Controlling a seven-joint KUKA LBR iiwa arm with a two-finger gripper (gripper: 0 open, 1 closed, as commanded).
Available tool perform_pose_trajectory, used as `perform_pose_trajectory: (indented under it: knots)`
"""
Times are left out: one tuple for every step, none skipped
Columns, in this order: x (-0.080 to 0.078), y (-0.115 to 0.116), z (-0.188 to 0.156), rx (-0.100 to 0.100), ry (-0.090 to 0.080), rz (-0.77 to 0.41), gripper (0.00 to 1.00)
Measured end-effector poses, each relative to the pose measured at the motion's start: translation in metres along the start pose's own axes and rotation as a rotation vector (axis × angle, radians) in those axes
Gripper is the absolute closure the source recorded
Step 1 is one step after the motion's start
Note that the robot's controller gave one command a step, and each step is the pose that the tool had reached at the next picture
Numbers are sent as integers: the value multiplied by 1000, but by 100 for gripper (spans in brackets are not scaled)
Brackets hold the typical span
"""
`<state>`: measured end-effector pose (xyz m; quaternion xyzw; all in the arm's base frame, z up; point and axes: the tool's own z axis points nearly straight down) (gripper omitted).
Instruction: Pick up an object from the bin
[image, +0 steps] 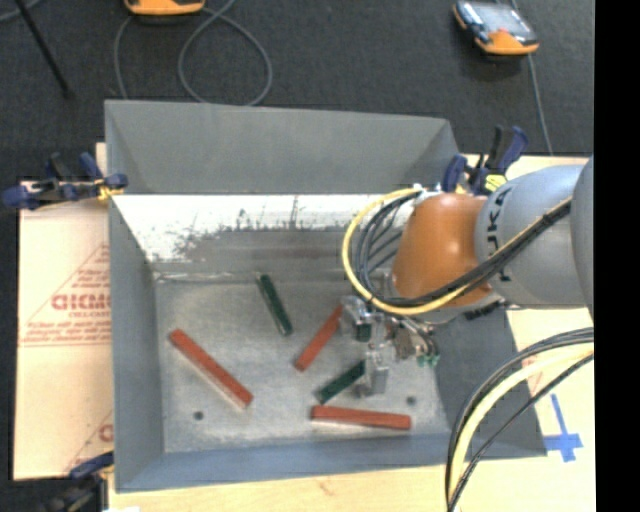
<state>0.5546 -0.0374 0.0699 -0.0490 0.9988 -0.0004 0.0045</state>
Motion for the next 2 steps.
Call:
perform_pose_trajectory:
  knots:
    - [0,1,-1,0,2,-1,100]
    - [-4,-6,-168,1,-4,64,100]
